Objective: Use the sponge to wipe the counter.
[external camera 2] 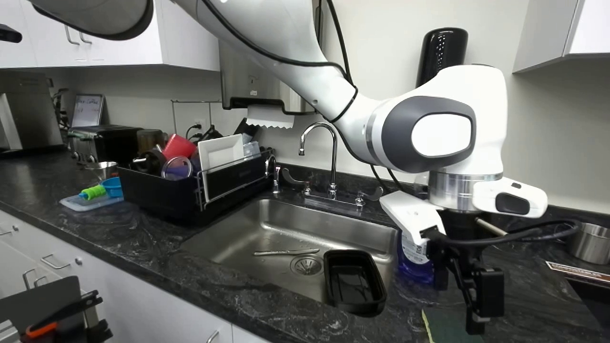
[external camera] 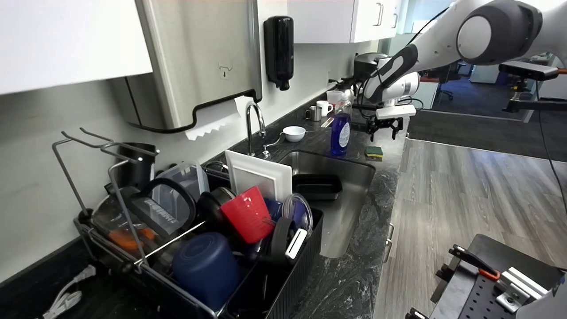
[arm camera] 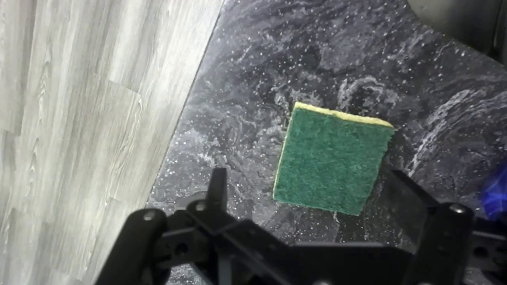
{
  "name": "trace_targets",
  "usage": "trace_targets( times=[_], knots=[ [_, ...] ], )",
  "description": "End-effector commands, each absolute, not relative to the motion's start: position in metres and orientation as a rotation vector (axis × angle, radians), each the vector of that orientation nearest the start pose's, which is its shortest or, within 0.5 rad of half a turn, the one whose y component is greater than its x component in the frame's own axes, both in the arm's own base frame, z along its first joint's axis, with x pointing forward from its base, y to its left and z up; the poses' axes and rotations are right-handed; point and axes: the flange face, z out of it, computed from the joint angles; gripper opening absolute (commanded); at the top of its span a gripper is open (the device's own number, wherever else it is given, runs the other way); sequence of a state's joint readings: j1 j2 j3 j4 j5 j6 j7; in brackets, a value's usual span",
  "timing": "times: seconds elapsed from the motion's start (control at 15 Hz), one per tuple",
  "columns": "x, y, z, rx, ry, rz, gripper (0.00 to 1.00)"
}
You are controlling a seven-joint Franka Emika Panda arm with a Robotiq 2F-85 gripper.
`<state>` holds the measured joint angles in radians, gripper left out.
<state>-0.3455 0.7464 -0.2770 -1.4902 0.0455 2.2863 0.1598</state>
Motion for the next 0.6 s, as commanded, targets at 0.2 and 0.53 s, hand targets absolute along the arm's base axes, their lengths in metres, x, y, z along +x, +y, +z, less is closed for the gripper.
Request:
trace_targets(
  times=[0.2, 0.53],
  knots=[
    [0.615, -0.398, 0.233, -3.011, 1.224, -0.092, 1.00],
    [0.613, -0.399, 0.224, -2.977, 1.245, -0.105, 1.00]
  ],
)
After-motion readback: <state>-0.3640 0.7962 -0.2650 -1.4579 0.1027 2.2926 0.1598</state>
